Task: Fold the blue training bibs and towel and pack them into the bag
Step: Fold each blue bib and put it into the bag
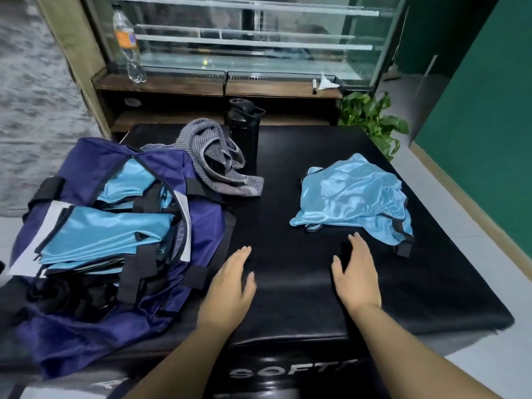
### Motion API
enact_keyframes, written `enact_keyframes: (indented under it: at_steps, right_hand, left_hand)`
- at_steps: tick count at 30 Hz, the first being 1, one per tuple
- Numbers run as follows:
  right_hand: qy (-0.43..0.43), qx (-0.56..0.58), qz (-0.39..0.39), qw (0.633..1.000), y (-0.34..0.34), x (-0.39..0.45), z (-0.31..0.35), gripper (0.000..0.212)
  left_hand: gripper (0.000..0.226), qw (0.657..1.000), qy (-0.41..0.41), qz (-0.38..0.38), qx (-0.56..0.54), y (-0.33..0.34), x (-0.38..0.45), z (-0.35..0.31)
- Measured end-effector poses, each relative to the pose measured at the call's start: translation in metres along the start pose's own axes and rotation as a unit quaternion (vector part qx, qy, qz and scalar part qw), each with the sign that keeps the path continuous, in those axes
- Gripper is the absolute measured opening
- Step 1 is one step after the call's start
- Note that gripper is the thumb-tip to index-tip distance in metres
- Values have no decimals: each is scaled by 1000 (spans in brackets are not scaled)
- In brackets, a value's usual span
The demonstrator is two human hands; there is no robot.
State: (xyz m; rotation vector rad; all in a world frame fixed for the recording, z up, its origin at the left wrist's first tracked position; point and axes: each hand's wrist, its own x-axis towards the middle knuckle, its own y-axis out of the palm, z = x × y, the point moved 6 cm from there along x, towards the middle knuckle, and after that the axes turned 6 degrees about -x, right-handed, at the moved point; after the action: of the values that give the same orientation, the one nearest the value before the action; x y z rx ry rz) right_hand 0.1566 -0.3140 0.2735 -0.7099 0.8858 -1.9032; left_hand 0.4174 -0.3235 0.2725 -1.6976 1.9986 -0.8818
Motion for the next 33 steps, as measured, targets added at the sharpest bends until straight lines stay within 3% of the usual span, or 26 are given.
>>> enact_keyframes:
  at_steps: [8,13,16,18,20,22,26,33]
  right_hand:
    - [-126,-114,20,985,18,67,22,52]
    - [-53,-204,88,974,33,95,7,56]
    - [-23,-152,68,986,28,106,5,33]
    - [-62,-134,24,989,21,102,12,21]
    - [-129,-116,24,985,22,87,17,22]
    - [-178,-83,55,979,27,68,18,29]
    - [-159,2,99,982,30,36,13,28]
    - [-158,36,217,963,28,-28,38,22]
  left_hand:
    - [46,997,8,-12,76,8,3,5]
    - [45,996,11,-19,85,12,3,10]
    - [58,996,19,-23,88,11,3,8]
    - [58,996,20,-28,86,11,2,7]
    - [55,996,17,-32,81,10,3,8]
    - [52,997,11,-30,76,10,3,8]
    - [63,997,24,-9,78,10,0,4]
    - [59,977,141,75,144,17,-9,-8]
